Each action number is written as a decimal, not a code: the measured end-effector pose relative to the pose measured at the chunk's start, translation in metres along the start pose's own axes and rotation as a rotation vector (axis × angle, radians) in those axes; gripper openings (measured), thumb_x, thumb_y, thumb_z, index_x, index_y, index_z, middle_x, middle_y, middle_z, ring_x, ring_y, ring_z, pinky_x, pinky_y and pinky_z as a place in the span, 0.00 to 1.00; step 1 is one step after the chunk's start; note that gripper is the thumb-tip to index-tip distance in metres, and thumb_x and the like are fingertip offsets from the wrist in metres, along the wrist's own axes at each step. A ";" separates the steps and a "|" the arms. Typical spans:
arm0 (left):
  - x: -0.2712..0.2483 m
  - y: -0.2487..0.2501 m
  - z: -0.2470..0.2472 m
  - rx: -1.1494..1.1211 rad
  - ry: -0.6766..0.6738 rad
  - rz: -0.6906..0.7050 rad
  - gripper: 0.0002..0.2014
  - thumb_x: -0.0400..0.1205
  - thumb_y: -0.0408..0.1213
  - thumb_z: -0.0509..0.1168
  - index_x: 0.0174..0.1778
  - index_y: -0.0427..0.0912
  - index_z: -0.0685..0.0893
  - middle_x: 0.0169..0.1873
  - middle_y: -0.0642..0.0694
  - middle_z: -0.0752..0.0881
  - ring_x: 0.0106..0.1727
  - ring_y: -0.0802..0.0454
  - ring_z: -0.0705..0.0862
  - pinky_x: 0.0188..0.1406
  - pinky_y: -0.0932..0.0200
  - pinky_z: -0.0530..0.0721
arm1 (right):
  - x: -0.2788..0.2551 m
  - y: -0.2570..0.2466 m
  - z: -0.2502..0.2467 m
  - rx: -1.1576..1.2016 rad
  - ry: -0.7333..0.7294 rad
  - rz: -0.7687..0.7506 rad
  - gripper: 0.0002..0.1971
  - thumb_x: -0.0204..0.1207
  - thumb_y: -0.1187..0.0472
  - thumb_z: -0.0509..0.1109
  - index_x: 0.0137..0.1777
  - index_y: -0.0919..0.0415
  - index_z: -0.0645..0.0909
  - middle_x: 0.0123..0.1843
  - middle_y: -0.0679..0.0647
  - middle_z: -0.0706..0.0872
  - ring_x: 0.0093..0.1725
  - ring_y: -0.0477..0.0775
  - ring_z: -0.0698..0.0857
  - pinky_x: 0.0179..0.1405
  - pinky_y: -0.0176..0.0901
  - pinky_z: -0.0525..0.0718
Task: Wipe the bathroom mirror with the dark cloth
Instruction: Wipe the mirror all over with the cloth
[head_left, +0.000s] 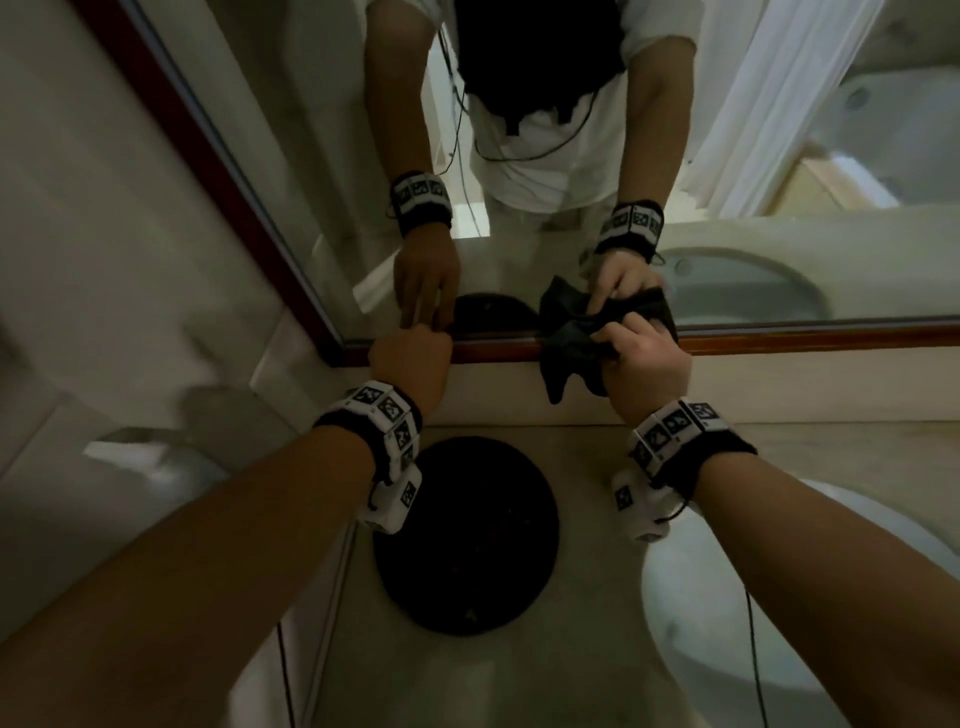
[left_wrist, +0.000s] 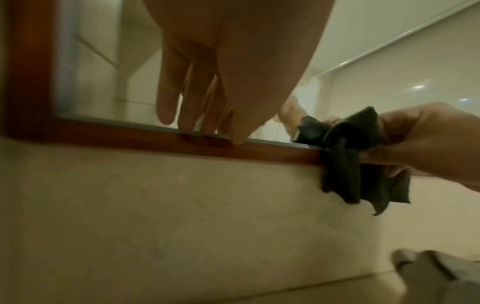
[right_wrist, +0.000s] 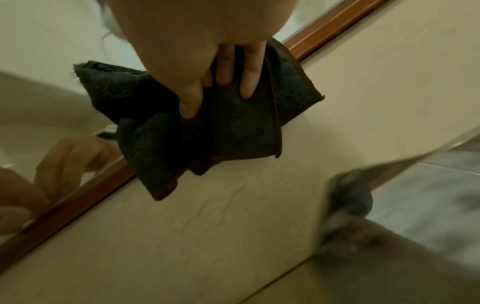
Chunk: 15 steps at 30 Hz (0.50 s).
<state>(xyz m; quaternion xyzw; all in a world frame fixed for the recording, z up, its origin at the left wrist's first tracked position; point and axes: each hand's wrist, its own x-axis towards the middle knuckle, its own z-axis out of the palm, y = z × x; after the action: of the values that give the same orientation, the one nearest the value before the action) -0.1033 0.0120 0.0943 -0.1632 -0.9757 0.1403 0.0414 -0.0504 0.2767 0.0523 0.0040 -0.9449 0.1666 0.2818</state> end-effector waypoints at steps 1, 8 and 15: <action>0.000 0.014 -0.004 -0.014 0.018 0.034 0.11 0.87 0.33 0.57 0.46 0.36 0.85 0.46 0.39 0.86 0.45 0.41 0.85 0.35 0.52 0.77 | 0.000 0.010 -0.005 0.009 -0.010 0.032 0.13 0.71 0.51 0.61 0.46 0.54 0.85 0.42 0.53 0.83 0.44 0.62 0.82 0.28 0.41 0.70; 0.014 0.065 -0.018 0.065 0.033 0.053 0.12 0.89 0.37 0.54 0.54 0.41 0.84 0.49 0.41 0.86 0.48 0.42 0.86 0.36 0.53 0.72 | -0.005 0.100 -0.059 0.015 -0.074 0.406 0.10 0.72 0.65 0.69 0.52 0.55 0.82 0.53 0.58 0.83 0.55 0.66 0.81 0.38 0.50 0.73; 0.013 0.067 -0.012 0.003 0.070 0.058 0.09 0.67 0.32 0.79 0.27 0.40 0.85 0.23 0.41 0.82 0.21 0.44 0.82 0.19 0.61 0.69 | -0.004 0.113 -0.060 -0.009 -0.013 0.455 0.03 0.75 0.64 0.69 0.47 0.59 0.80 0.46 0.61 0.82 0.46 0.67 0.81 0.36 0.47 0.70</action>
<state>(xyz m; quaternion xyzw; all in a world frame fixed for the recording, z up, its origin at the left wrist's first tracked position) -0.0936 0.0802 0.0873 -0.1959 -0.9683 0.1371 0.0719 -0.0264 0.4017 0.0615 -0.2094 -0.9240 0.2216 0.2307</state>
